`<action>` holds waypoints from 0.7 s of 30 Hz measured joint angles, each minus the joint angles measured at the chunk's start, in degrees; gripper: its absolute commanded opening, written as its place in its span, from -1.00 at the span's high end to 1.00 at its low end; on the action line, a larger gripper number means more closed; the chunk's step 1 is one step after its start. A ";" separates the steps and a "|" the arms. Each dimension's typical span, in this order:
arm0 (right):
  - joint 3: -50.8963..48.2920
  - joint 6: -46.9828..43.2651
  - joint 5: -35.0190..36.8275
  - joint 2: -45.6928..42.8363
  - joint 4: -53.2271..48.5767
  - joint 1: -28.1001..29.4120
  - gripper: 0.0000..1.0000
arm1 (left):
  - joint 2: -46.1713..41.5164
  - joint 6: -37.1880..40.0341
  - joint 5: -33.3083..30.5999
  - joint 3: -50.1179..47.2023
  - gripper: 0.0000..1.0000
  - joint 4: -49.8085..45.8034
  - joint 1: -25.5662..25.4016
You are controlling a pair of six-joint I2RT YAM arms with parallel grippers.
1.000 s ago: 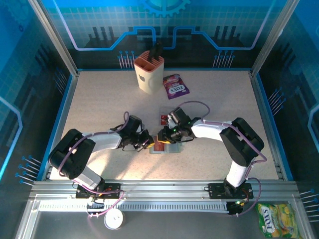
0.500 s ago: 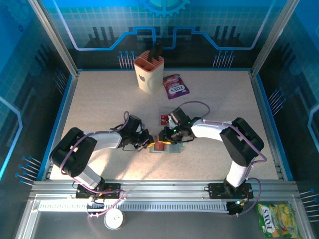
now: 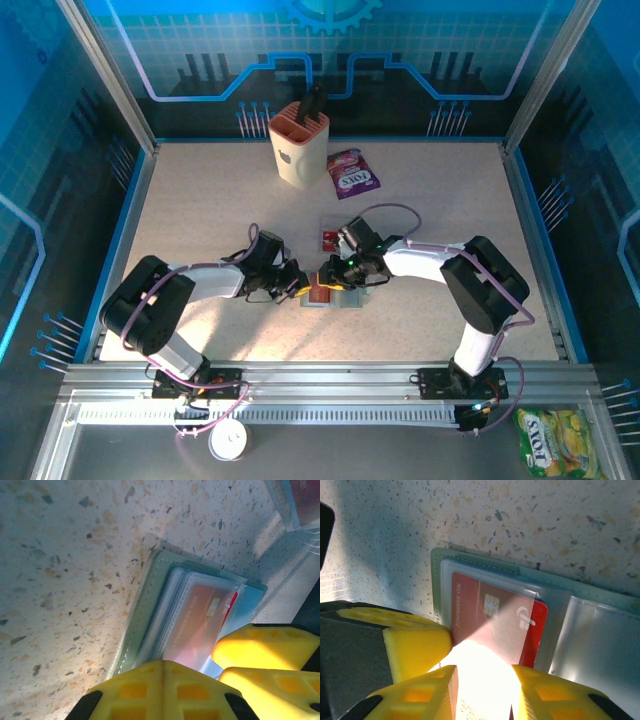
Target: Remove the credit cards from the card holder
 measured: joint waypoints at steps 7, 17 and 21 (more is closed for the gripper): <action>-0.11 0.00 0.00 0.50 0.02 0.00 0.30 | 0.00 0.02 0.02 -0.04 0.90 0.00 0.02; -0.11 -0.57 0.46 0.74 -0.26 0.02 0.29 | 0.00 0.02 0.20 -0.04 0.90 0.00 0.07; -0.11 -1.11 0.74 0.74 -0.52 0.02 0.29 | 0.00 0.02 0.20 -0.11 0.90 0.00 0.07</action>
